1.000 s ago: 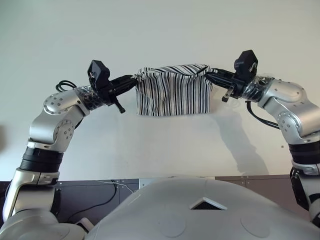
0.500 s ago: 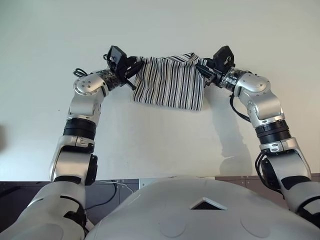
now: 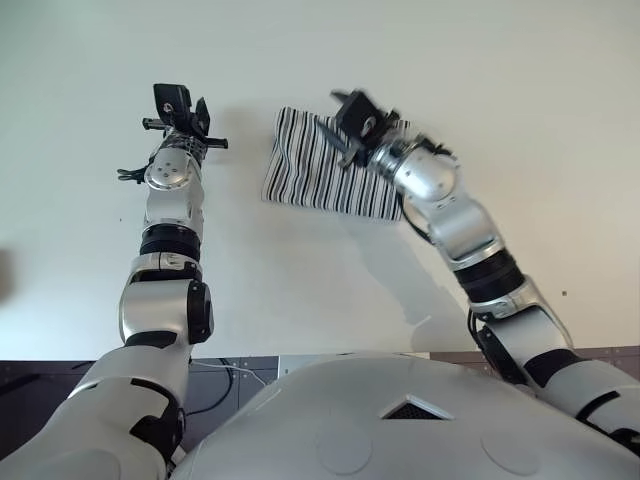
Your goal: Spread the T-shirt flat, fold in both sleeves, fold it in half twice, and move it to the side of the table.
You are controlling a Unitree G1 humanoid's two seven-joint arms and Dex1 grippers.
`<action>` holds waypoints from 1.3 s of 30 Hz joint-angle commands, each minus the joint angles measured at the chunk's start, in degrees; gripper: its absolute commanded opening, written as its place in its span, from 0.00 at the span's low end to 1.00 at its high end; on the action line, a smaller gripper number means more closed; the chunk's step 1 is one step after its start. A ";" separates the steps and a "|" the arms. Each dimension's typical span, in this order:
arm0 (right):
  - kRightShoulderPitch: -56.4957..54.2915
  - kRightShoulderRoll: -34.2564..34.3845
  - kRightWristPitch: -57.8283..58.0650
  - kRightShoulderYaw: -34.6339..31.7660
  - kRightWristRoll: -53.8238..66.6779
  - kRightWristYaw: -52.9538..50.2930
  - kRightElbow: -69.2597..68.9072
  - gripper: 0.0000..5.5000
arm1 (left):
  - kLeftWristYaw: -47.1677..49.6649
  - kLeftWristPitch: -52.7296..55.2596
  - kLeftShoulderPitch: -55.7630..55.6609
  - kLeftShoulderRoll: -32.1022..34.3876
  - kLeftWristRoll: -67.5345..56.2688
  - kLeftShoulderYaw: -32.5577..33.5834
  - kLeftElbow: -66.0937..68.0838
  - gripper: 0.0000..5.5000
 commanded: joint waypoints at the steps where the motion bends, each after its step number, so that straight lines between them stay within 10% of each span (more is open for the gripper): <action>1: -1.43 2.02 7.41 -3.84 0.50 -1.58 9.33 0.36 | 4.83 0.77 1.73 -7.50 -2.88 2.76 -7.27 0.22; 9: -5.28 6.32 16.87 -22.26 7.77 -12.24 22.18 0.36 | 6.97 2.75 1.63 -9.42 -2.28 4.59 -13.92 0.22; 13: -10.60 -0.12 6.94 -46.02 15.93 -36.60 33.53 0.36 | 8.61 2.59 1.38 -10.05 -2.03 5.66 -15.89 0.22; 17: -15.30 -8.80 0.39 -53.75 19.75 -39.68 46.37 0.36 | 9.75 2.44 1.87 -11.52 -2.17 5.92 -17.77 0.22; 27: -20.92 -10.62 -15.66 -46.76 13.01 -32.43 48.52 0.36 | 11.41 4.15 -0.53 -17.71 -1.41 3.17 -27.32 0.22; 39: -15.69 9.86 -14.29 -23.37 1.35 -30.80 11.31 0.37 | 8.31 9.08 -2.74 -23.44 8.30 -12.72 -40.19 0.35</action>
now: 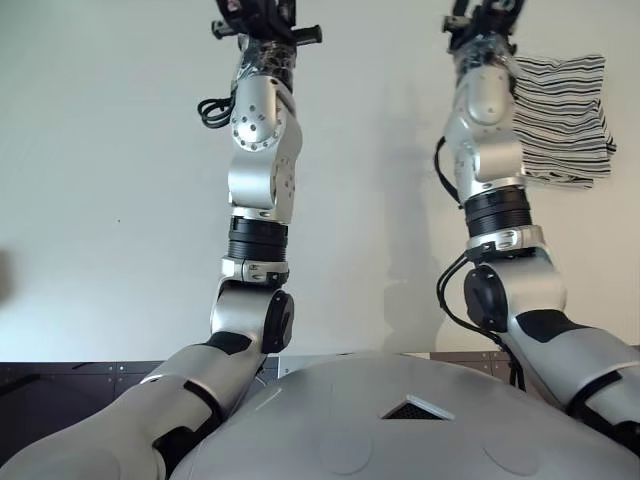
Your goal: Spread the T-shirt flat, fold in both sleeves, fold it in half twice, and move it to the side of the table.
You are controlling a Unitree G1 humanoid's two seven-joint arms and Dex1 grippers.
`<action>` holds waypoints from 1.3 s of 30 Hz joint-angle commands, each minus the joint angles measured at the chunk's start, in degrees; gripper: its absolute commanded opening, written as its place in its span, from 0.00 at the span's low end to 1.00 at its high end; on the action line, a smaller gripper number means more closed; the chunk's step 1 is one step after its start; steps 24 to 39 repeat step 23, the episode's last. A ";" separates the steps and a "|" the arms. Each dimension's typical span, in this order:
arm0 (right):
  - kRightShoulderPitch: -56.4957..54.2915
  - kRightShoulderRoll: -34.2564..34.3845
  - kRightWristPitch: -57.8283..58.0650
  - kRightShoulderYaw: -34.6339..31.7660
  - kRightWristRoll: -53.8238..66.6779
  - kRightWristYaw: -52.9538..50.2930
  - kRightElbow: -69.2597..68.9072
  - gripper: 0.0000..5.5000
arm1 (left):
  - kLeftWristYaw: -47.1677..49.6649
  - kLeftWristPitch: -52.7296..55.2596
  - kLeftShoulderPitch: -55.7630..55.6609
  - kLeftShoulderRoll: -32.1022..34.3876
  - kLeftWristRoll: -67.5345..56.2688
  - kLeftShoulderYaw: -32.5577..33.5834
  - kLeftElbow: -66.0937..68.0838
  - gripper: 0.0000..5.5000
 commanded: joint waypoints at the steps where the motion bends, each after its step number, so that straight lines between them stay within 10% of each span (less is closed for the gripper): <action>1: 0.98 1.24 1.39 3.69 -3.68 0.43 -4.99 0.37 | -0.91 -0.63 -0.84 -0.06 3.32 -2.47 -1.32 0.37; 10: 2.21 3.84 0.22 6.74 -8.81 -2.50 -7.35 0.57 | 2.82 -3.29 -2.98 1.30 7.10 0.55 1.40 0.55; 39: 0.07 3.56 -4.58 5.31 -10.18 -7.25 -3.19 0.57 | 6.08 -7.27 -5.66 1.78 12.69 -0.40 6.71 0.55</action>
